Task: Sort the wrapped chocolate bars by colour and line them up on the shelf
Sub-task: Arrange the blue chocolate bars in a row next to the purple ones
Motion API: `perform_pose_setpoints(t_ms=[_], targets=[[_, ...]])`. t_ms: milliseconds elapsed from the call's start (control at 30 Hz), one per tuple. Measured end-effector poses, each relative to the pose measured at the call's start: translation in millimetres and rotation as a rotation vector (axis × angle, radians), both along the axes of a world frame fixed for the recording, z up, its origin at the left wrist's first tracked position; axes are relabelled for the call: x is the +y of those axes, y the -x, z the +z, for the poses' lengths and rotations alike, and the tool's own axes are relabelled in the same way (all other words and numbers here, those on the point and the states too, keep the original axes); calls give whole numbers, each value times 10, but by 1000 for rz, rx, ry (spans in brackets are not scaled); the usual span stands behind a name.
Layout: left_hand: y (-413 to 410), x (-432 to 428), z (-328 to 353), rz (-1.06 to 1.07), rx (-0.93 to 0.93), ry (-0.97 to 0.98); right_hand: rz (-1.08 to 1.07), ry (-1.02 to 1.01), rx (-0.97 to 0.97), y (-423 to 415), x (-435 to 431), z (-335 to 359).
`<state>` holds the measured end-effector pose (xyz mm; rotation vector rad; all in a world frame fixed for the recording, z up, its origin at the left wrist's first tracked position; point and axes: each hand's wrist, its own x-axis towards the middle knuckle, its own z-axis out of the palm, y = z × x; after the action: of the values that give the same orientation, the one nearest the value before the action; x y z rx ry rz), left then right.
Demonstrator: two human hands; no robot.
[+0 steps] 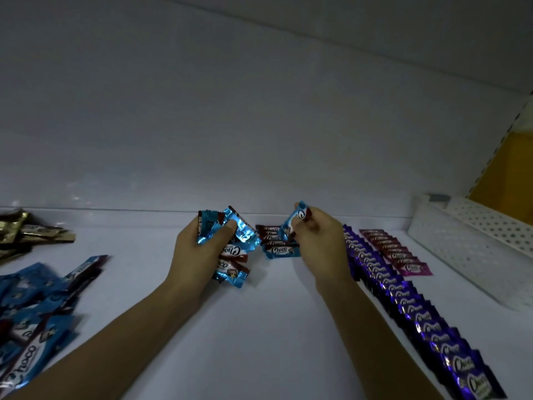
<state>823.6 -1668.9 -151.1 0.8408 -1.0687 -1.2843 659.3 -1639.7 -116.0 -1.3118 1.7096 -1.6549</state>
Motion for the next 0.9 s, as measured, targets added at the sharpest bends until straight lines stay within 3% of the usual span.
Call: perform_pose_setpoints(t_ms=[100,167,333,467,567,667,900], targets=[[12,5,4,-4,-10,13,-30,-75,486,76,31,-22],[11,2,6,3,-27,25,5,-194,644,127,35,-6],[5,-8,14,23,-41,18,249,-435,766,153,85,-5],[16,-36,-32,29,-38,17,183,-500,1021,213,101,-4],[17,-46,-25,11,-30,28,134,-488,1126,231,91,7],[21,-39,-35,13,-47,46,122,-414,1090,200,85,7],[9,-41,-37,7,-67,49,29,-280,1215,215,-32,-95]])
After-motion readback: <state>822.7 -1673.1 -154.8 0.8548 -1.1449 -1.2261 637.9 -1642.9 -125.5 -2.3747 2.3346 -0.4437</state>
